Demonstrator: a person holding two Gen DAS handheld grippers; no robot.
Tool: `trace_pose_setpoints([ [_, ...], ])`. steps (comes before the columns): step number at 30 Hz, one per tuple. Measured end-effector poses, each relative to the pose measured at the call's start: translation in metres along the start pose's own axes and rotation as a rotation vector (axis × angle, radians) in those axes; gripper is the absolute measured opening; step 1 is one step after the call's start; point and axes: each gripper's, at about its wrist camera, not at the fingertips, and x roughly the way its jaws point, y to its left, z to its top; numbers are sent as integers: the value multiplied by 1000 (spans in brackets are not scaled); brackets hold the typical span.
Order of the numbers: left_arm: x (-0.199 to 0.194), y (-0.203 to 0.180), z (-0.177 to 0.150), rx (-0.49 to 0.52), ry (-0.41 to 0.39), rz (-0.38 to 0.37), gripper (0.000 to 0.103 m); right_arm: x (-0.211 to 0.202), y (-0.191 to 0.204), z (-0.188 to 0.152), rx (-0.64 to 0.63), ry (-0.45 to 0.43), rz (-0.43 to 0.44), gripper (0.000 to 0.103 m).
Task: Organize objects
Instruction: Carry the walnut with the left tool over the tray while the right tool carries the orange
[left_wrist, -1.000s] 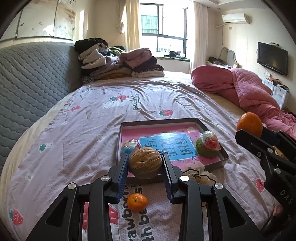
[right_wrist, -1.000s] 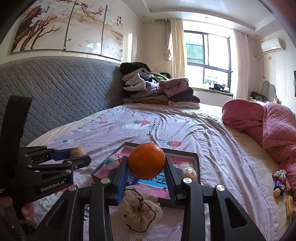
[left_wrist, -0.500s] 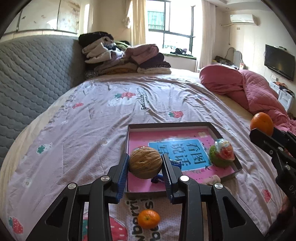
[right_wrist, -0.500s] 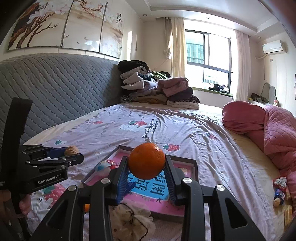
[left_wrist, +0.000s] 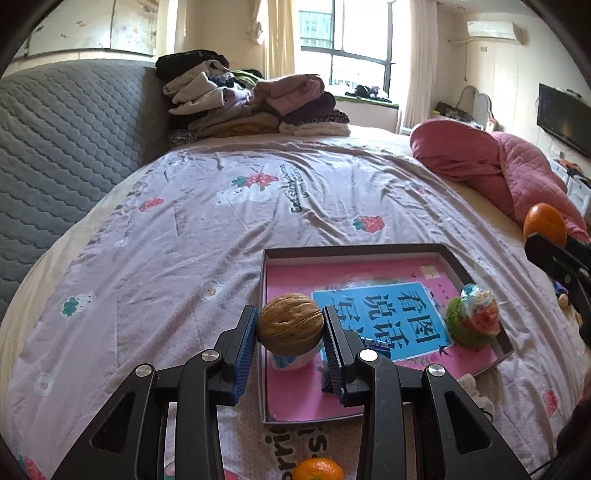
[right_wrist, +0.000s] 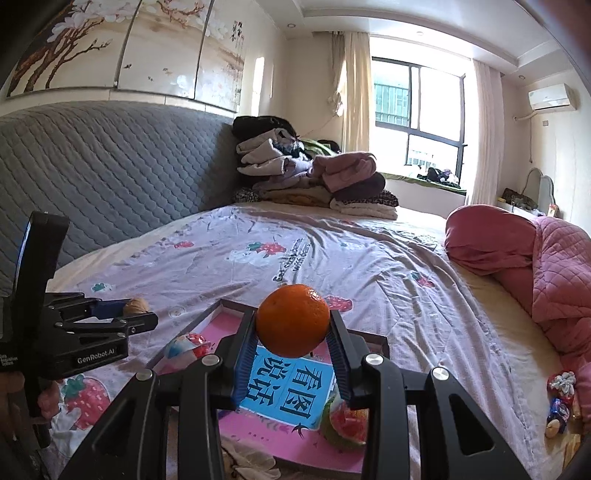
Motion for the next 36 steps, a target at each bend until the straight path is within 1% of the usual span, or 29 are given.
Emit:
trace_pose_setpoints([
  [7, 28, -5, -11, 28, 57, 3, 36, 32, 1, -16, -4, 92, 30, 38],
  [11, 41, -3, -18, 28, 108, 7, 36, 52, 2, -32, 14, 167, 61, 38],
  [14, 49, -2, -25, 21, 142, -2, 36, 63, 2, -42, 21, 210, 63, 38],
  [22, 57, -6, -36, 35, 177, -13, 36, 74, 0, -56, 24, 254, 57, 38],
  [28, 64, -8, -42, 42, 205, -31, 36, 79, 4, -61, 11, 282, 69, 38],
  [36, 71, -8, -45, 43, 230, -36, 36, 86, 4, -65, 8, 320, 87, 38],
])
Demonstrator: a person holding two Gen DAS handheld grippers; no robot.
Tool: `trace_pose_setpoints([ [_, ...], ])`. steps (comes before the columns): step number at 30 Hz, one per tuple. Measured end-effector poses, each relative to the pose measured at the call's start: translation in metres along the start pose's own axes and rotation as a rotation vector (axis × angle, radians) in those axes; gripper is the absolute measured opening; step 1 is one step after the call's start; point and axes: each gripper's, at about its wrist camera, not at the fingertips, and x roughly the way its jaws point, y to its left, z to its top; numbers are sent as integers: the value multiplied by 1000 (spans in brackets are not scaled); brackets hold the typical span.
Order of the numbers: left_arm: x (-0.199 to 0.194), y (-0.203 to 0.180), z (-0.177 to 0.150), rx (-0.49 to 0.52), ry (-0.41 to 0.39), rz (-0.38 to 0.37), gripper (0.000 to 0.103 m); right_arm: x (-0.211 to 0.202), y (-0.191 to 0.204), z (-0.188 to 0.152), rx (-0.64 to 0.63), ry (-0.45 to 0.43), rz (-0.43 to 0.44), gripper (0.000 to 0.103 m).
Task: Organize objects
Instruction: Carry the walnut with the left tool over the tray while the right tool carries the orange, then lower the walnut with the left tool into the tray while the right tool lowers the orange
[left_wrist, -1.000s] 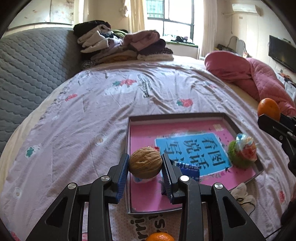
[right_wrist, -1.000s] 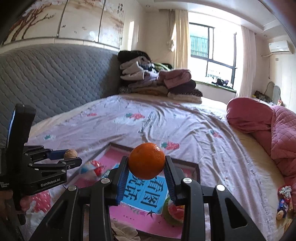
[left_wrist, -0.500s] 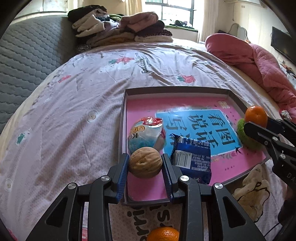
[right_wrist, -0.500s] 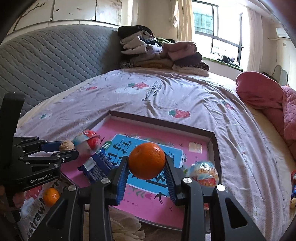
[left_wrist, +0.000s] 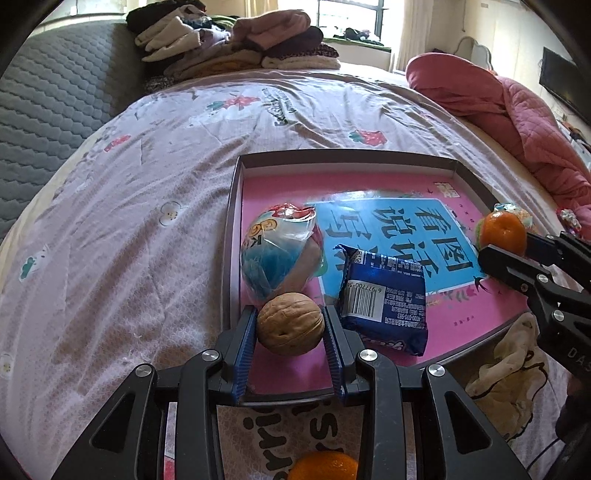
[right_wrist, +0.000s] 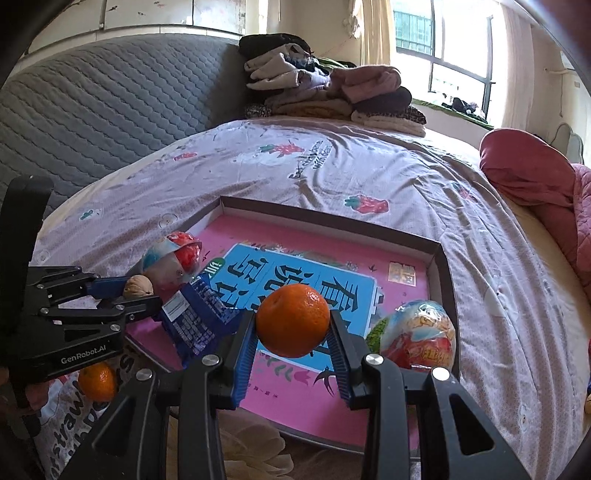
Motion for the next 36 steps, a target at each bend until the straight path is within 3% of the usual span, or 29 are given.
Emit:
trace_pose_setpoints([
  [26, 13, -7, 0, 43, 38, -31, 36, 39, -1, -13, -9, 176, 17, 38],
  [36, 16, -5, 1, 40, 36, -39, 36, 37, -2, -14, 6, 175, 19, 38],
])
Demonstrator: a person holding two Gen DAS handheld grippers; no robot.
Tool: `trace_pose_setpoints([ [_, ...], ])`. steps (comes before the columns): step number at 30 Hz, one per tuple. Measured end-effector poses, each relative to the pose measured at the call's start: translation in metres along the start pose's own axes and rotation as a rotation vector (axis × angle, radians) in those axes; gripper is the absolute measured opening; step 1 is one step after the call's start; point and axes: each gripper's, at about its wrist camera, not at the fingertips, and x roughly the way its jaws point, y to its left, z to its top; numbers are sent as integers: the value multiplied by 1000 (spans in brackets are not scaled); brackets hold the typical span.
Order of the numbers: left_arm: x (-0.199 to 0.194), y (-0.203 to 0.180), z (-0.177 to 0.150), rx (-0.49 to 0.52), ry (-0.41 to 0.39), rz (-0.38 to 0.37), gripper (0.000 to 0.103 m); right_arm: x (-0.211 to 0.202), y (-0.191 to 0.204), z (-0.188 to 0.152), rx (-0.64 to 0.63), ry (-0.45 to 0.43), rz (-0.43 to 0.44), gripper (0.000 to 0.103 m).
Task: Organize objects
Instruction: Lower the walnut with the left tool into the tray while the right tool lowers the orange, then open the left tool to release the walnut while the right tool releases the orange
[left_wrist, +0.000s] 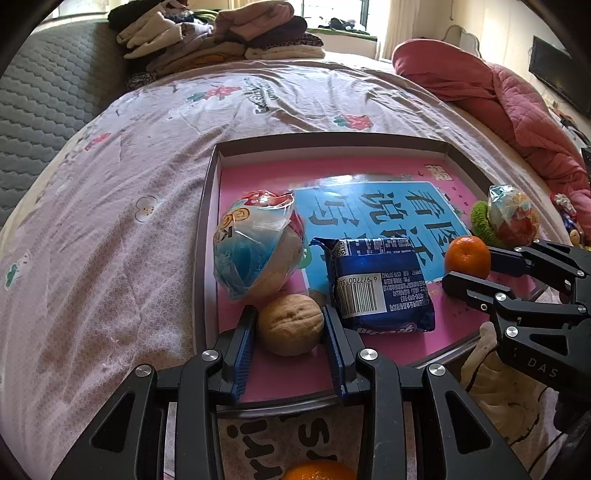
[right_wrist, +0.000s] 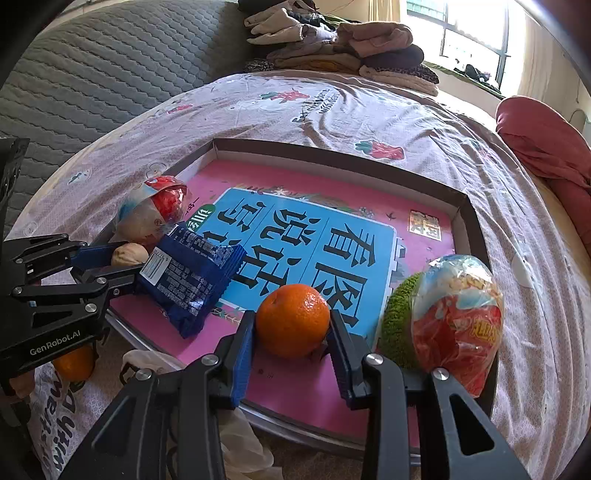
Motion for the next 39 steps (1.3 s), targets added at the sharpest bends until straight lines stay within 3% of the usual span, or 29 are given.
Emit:
trace_pose_setpoints([
  [23, -6, 0, -1, -2, 8, 17, 49, -3, 4, 3, -7, -7, -33, 38],
  [32, -15, -8, -1, 42, -29, 82, 58, -10, 4, 4, -15, -30, -52, 39],
  [39, -22, -9, 0, 37, -44, 79, 60, -20, 4, 6, -18, -60, -69, 39],
])
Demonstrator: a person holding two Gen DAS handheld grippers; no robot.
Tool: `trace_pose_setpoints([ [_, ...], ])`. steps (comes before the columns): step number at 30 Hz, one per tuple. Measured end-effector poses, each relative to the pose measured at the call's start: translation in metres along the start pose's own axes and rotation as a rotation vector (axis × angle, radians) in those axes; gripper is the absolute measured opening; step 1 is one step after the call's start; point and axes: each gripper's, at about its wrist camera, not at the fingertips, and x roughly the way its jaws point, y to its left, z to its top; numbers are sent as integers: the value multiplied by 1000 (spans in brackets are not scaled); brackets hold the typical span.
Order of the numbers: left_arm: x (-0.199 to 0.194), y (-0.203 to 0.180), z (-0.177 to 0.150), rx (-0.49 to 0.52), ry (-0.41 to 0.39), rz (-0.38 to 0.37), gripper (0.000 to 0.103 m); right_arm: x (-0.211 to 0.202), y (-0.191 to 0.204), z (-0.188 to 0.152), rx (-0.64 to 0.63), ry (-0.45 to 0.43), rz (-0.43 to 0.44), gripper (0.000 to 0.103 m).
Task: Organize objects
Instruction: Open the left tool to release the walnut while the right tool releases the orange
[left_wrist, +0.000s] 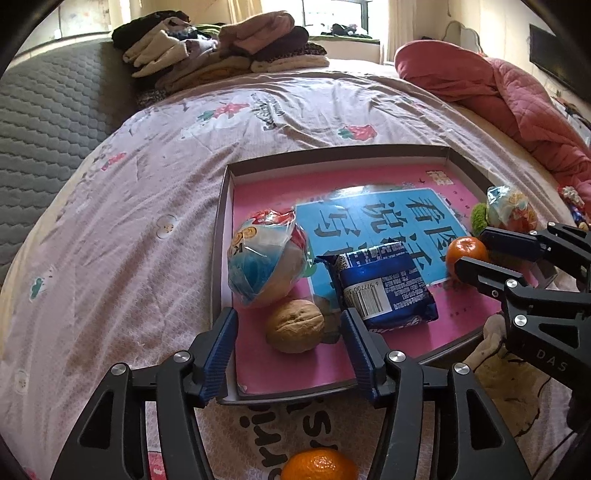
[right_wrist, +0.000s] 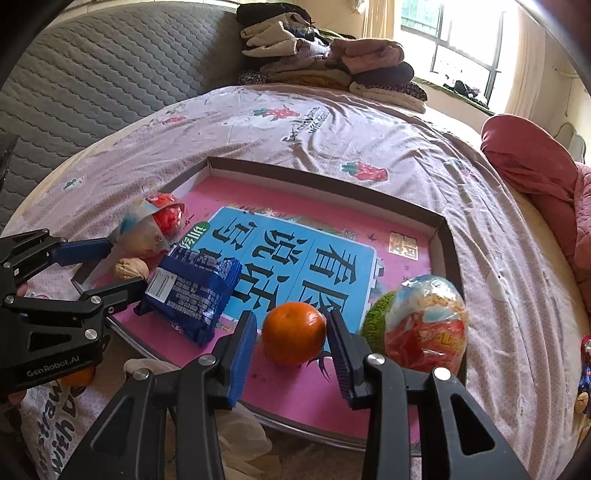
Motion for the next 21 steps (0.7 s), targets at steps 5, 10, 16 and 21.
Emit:
trace_pose_setpoints([
  [5, -8, -1, 3, -6, -18, -3, 60, -7, 0, 2, 8, -17, 0, 40],
  [10, -14, 0, 4, -12, -28, -3, 61, -15, 0, 3, 14, -35, 4, 43],
  [16, -26, 0, 5, -13, -64, 20, 63, -28, 0, 6, 19, -70, 5, 44],
  [21, -37, 0, 7, -12, -90, 23, 63, -39, 2, 9, 21, -104, 0, 45],
])
